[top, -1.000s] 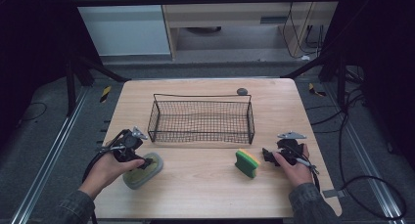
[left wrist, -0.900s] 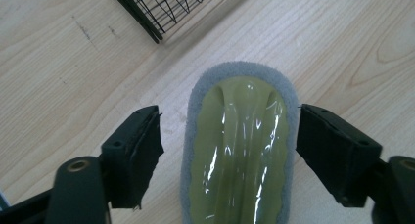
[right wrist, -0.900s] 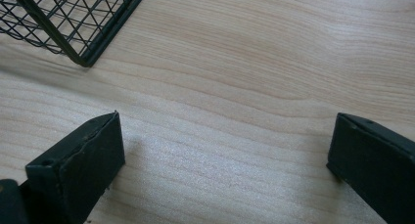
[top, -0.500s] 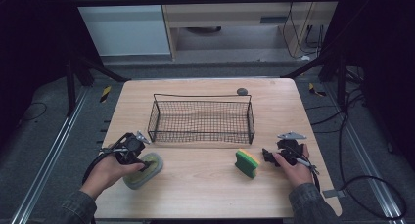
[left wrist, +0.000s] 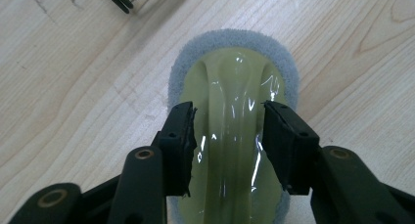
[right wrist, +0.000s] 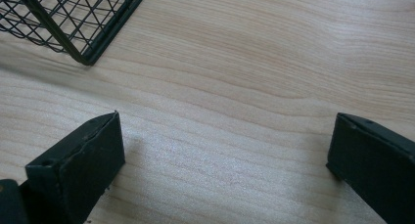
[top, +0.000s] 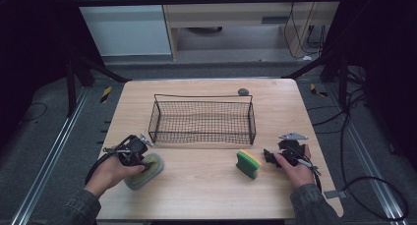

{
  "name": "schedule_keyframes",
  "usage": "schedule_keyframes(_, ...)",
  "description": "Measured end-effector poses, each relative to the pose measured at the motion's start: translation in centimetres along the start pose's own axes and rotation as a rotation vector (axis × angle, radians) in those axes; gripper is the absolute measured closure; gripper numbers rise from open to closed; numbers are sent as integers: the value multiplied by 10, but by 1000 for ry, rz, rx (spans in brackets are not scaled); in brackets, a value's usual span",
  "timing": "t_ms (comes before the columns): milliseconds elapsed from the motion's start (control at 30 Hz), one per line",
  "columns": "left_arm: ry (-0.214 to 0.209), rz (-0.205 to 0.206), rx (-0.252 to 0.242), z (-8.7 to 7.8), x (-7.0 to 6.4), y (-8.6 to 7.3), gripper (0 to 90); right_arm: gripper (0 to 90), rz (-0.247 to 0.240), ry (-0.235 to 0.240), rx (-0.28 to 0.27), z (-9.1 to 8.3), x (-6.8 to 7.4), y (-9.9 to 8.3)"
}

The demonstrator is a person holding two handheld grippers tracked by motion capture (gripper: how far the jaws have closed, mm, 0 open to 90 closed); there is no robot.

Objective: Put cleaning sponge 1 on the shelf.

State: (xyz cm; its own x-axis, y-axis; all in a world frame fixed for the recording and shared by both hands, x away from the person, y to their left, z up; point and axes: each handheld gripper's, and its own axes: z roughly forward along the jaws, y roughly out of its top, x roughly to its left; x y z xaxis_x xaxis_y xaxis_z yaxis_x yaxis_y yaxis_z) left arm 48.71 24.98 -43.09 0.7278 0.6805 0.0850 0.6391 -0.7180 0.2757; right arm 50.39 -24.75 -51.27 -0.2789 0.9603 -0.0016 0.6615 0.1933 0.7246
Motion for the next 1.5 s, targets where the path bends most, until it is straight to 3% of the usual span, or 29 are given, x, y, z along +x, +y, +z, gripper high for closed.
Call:
schedule_keyframes(467,-32,7,15,5,3,-2,696,6,2,1,1,0,0,0)
schedule_keyframes(600,-19,17,3,2,3,-4,700,6,2,2,1,0,0,0)
schedule_keyframes(1033,70,71,-157,-24,2,-14,702,6,-1,2,0,0,0,0)
schedule_keyframes(1200,90,91,-189,-28,3,-12,702,6,-2,3,0,0,0,0)
schedule_keyframes(1300,126,149,-199,-35,1,-9,702,6,-1,2,1,0,0,0)
schedule_keyframes(1500,155,201,-223,-49,-1,-2,702,7,-2,-1,1,0,0,0)
